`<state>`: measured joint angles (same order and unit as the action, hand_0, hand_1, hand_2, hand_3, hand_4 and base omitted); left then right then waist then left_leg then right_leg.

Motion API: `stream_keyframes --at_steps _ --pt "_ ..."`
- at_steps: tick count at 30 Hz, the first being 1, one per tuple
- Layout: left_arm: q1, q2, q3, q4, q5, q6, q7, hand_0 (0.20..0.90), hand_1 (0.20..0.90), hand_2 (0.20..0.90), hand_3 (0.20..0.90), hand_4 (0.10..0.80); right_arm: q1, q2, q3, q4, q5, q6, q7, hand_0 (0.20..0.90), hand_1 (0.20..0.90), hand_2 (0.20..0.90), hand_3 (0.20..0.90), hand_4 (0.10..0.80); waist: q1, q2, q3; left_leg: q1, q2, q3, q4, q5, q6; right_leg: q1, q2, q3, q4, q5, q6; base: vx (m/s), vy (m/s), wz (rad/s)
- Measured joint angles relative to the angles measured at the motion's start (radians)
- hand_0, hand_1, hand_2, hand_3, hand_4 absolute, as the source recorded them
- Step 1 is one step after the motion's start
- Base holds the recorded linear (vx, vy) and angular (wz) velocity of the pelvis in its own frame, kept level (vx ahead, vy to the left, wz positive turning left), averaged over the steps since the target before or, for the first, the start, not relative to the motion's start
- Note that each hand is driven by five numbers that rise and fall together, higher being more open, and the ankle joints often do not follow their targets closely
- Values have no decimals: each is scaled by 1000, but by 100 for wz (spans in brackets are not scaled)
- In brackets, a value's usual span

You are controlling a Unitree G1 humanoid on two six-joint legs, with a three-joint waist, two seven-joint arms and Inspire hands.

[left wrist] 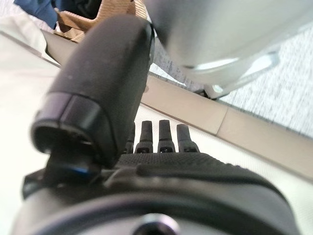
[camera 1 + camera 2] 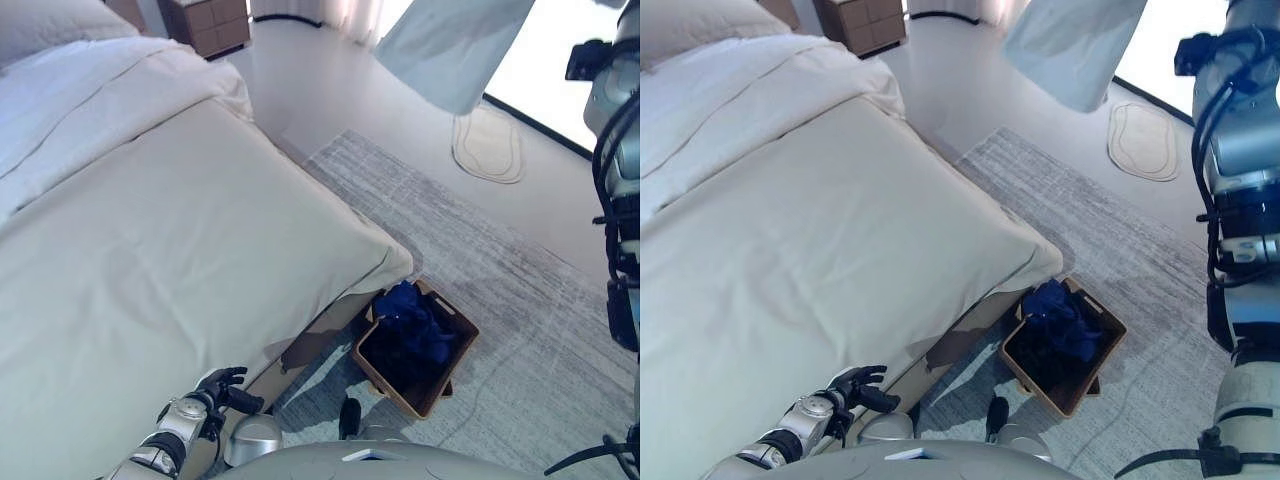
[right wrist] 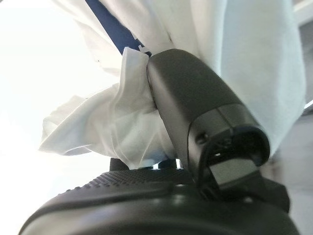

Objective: Pick up the clothes from the bed and place them into the basket

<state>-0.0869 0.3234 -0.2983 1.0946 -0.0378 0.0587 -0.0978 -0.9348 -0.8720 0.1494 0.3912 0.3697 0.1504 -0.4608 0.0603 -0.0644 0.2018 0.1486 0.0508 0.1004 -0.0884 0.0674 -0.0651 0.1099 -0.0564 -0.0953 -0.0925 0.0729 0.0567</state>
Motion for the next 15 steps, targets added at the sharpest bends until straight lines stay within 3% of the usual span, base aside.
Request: stream_keyframes --at_steps 2,9,15 --pt "11 0 -12 -1 -2 5 0 900 900 900 900 800 99 25 -26 11 43 8 18 300 300 300 200 100 -28 14 -10 1 0 13 0 -10 11 -6 -1 11 0 -5 -1 8 -60 -17" --pt "53 -48 -21 -22 -46 -3 5 900 900 900 900 800 336 38 -79 108 33 22 48 300 300 300 200 100 -74 70 -42 -7 5 11 -6 -15 5 -20 -4 31 -5 -4 -2 18 -43 -9" --pt "70 -69 -19 -21 -72 -21 45 900 900 900 900 800 466 101 -98 120 -42 25 55 300 300 300 200 100 -88 79 -47 -42 18 -3 -1 0 18 -54 11 25 -5 4 -4 -24 -21 2"
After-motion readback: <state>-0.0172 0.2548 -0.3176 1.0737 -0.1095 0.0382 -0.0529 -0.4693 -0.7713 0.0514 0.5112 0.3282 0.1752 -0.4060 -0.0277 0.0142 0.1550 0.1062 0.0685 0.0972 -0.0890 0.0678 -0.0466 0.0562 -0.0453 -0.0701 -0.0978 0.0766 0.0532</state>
